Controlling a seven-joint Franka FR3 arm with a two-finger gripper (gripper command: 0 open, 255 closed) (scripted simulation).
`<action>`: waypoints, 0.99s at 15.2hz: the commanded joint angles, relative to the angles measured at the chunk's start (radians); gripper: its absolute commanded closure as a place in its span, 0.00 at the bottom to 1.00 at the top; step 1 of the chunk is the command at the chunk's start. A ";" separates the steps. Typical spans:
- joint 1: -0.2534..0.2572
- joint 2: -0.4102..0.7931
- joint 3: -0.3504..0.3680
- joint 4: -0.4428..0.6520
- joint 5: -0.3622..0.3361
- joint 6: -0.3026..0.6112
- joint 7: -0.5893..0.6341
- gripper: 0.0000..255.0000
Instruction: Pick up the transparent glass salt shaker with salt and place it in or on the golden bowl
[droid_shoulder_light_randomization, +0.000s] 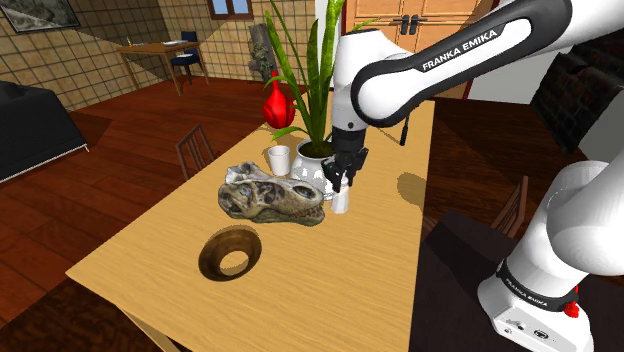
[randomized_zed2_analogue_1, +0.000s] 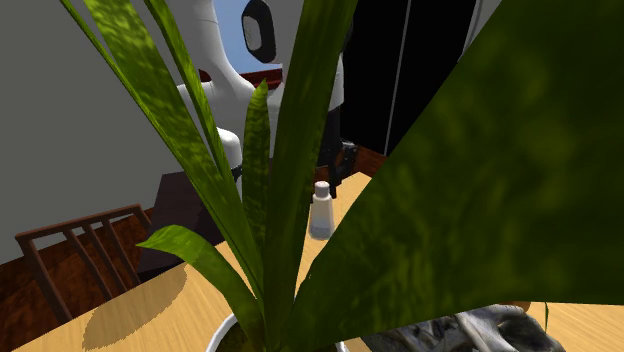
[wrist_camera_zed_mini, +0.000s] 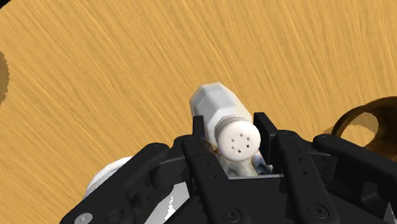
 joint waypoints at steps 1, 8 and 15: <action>0.004 0.026 0.014 0.039 -0.005 -0.011 0.023 1.00; 0.036 0.241 0.098 0.292 -0.069 -0.044 0.184 1.00; 0.100 0.482 0.145 0.604 -0.174 -0.124 0.340 1.00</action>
